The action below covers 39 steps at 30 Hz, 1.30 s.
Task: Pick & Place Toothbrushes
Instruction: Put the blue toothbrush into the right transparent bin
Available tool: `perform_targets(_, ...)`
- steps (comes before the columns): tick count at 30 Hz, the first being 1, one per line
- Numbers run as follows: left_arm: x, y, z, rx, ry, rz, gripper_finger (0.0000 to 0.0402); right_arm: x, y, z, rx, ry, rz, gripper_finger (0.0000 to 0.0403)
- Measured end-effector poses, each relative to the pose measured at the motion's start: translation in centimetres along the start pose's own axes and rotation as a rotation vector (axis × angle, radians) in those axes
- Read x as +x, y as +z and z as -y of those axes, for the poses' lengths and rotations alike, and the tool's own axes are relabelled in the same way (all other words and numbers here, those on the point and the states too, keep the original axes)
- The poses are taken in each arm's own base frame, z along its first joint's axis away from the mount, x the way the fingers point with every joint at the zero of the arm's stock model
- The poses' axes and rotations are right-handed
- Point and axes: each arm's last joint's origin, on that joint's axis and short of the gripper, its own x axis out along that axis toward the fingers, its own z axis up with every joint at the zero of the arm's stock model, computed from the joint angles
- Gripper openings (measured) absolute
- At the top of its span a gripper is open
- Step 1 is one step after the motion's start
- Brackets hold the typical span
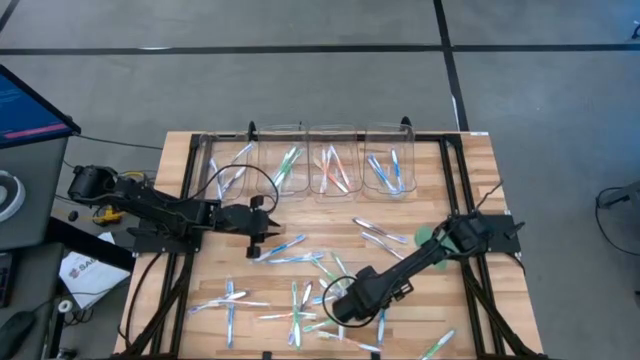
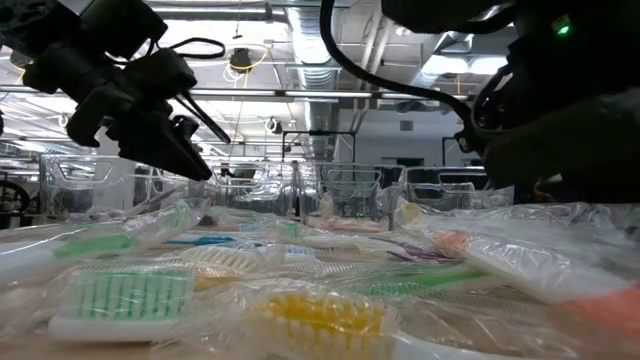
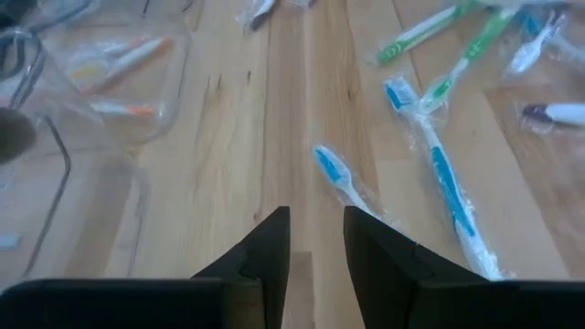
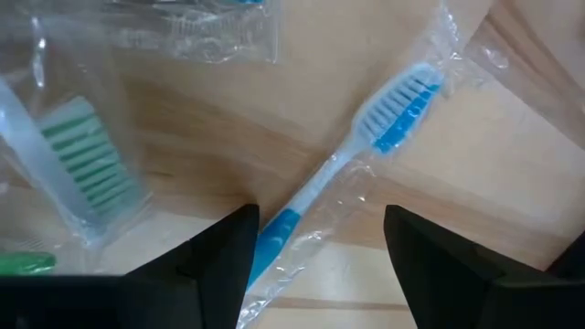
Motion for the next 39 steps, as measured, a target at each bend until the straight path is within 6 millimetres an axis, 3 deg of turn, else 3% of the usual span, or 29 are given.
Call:
perform_targets(6,0.0,0.4,0.1,-0.109,-0.038,0.036,0.0099,1.3,-0.2,-0.1,-0.060,0.053,-0.029,0.0187)
perform_targets(10,-0.2,1.8,0.0,-0.129,-0.038,0.180,0.0099,1.4,-0.2,-0.1,-0.077,0.080,-0.037,0.0111)
perform_targets(14,-0.2,2.0,0.0,-0.131,-0.038,0.203,0.0099,1.3,-0.3,-0.1,-0.121,0.089,-0.030,0.0020)
perform_targets(21,-0.1,1.1,0.0,-0.142,-0.040,0.172,0.0099,1.2,-0.2,0.1,-0.173,0.063,-0.037,0.0014)
perform_targets(24,-0.1,0.5,0.1,-0.140,-0.040,0.159,0.0099,0.7,0.1,1.3,-0.158,-0.032,-0.033,0.0005)
perform_targets(27,0.0,-0.4,0.1,-0.139,-0.040,0.131,0.0099,-1.0,0.1,2.8,-0.148,-0.077,-0.008,0.0009)
perform_targets(35,0.0,-1.5,0.2,-0.284,-0.049,0.114,0.0099,-9.4,-0.8,8.7,-0.106,0.048,0.220,0.0003)
perform_targets(39,-0.1,-1.6,0.2,-0.287,-0.050,0.117,0.0099,-13.0,1.8,12.4,-0.090,0.141,0.452,0.0002)
